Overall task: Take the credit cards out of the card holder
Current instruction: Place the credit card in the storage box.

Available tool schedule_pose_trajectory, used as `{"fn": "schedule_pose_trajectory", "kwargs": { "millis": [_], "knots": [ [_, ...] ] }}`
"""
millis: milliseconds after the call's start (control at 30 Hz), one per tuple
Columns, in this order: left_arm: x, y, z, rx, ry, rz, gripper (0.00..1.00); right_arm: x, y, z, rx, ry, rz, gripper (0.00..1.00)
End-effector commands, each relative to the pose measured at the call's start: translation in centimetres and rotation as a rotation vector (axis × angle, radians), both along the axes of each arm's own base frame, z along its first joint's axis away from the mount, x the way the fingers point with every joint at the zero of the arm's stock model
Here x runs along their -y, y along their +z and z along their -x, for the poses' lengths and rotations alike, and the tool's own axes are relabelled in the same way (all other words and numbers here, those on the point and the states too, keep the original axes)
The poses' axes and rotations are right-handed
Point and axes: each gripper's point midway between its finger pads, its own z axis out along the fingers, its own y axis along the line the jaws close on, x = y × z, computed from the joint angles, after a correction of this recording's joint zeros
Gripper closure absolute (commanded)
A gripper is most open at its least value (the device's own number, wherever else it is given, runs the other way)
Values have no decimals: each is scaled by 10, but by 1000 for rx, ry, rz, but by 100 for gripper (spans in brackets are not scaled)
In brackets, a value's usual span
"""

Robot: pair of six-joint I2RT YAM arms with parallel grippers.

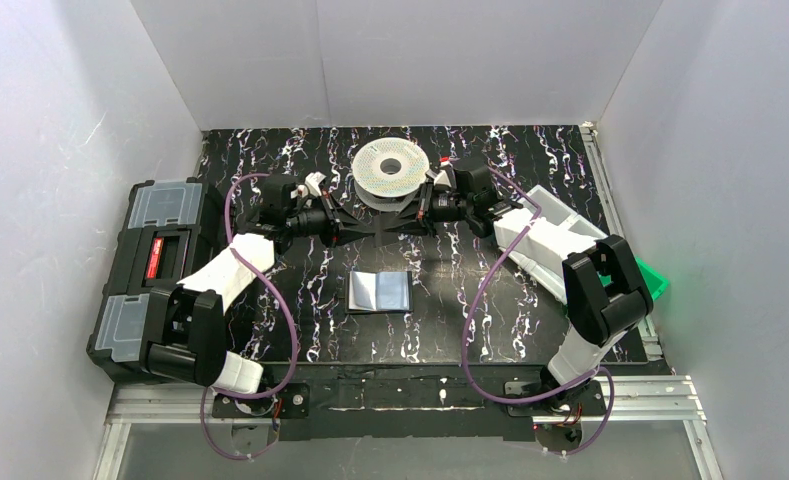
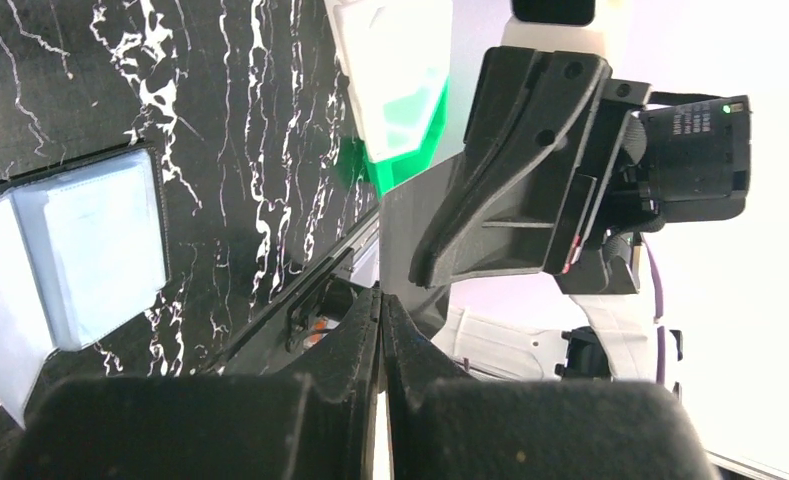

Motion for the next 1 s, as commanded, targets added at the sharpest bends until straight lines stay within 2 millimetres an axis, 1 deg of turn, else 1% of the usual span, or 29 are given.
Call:
{"fn": "schedule_pose_trajectory", "kwargs": {
  "millis": [0,33,100,167,200,267,367,433,467,567,633,767,833,900,967],
  "knots": [
    [0,5,13,4,-65,-6,88,7,8,4,50,4,13,99],
    [-1,4,15,0,-71,-19,77,10,4,4,57,-4,37,99],
    [-4,2,19,2,-83,-56,60,19,-2,2,76,-35,93,99],
    [-8,0,22,7,-87,-101,41,35,-14,3,57,-67,179,99],
    [-10,-1,24,10,-91,-127,35,46,-18,1,58,-93,220,99],
    [-14,-2,27,22,-103,-182,28,73,-28,-5,54,-154,304,99],
    [-18,-5,33,42,-132,-259,25,123,-39,-18,54,-275,412,99],
    [-16,-7,37,44,-156,-284,24,156,-47,-28,56,-358,484,99],
    [-14,-7,38,48,-170,-292,24,176,-51,-35,47,-408,518,99],
    [-8,-11,44,46,-210,-309,24,217,-61,-50,9,-506,577,99],
    [-5,-11,46,48,-224,-315,24,241,-67,-59,-13,-564,617,99],
    [1,-3,49,77,-253,-312,23,289,-74,-79,-45,-678,689,99],
    [2,0,51,89,-261,-316,23,307,-79,-87,-63,-716,719,99],
    [2,3,52,98,-266,-316,23,321,-85,-93,-87,-744,742,99],
    [2,4,54,102,-268,-317,23,331,-91,-99,-96,-762,764,99]
  ]
}}
